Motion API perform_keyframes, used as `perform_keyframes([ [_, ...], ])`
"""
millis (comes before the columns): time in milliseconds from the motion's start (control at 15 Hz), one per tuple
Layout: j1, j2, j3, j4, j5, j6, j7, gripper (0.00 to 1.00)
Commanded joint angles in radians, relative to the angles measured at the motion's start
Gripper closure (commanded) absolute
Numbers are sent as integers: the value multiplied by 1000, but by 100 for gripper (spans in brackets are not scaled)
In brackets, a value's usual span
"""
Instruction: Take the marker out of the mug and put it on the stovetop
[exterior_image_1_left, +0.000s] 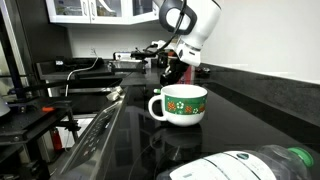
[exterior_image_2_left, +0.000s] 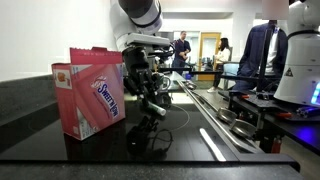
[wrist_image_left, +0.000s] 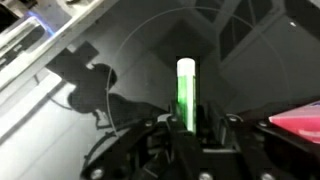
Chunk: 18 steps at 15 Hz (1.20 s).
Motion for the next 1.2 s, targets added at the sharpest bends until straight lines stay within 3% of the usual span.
perform_keyframes([
  [0,8,-7,-18,17,13,-9,8,32],
  [267,31,-61,-30,-27,-15,78,-11,2],
  [800,127,-218,-92,-192,-209,306,50,0],
  [1133,175,-309,-127,-303,-331,381,145,0],
])
